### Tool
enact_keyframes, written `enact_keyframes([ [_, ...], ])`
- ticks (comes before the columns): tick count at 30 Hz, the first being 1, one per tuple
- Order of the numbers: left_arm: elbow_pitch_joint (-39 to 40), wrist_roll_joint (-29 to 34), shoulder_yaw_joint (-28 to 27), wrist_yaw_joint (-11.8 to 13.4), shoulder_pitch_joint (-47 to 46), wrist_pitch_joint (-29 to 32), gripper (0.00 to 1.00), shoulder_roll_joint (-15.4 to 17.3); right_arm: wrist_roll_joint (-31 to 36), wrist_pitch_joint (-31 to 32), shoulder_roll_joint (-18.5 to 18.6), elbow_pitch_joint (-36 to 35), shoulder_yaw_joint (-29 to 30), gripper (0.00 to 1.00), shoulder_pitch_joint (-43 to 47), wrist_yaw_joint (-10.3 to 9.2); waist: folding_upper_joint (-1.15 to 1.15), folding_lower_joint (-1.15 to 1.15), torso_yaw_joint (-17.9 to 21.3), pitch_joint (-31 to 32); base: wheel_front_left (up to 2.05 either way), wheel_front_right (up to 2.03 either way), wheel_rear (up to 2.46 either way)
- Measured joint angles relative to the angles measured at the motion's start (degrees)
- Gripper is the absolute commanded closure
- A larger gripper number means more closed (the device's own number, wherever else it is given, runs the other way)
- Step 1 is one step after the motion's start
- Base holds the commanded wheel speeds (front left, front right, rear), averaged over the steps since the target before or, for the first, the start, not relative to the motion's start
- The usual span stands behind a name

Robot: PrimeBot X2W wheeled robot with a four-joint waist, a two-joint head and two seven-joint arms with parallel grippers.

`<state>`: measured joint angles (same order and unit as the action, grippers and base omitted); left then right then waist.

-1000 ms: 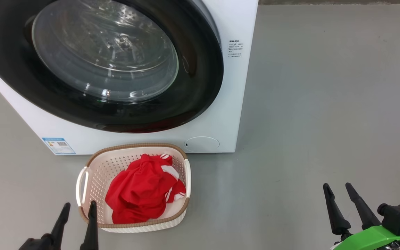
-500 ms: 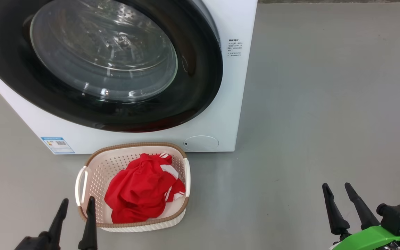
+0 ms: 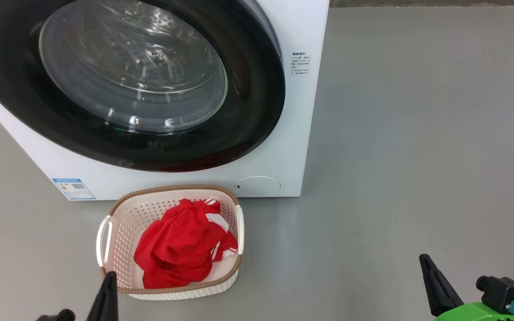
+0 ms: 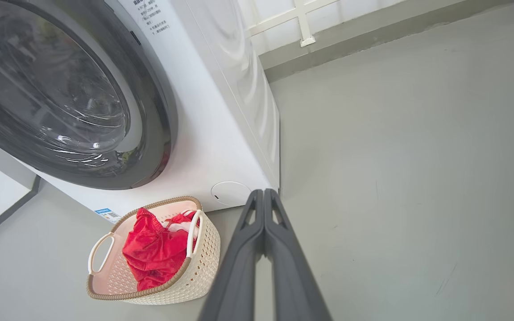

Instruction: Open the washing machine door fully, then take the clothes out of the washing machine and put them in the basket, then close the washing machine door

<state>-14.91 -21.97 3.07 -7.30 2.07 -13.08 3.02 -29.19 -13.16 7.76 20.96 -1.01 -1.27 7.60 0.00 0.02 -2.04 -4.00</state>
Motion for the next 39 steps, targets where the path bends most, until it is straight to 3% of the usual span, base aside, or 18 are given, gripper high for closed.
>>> enact_keyframes([
  [39,-0.1,-24.1,-1.5,0.0,-1.5,5.9,1.00,0.1,-20.9,6.3,-1.7,-1.6,2.9,1.00,-0.1,0.00,0.00,-0.01,0.7,1.2,0.00,0.00,0.00],
])
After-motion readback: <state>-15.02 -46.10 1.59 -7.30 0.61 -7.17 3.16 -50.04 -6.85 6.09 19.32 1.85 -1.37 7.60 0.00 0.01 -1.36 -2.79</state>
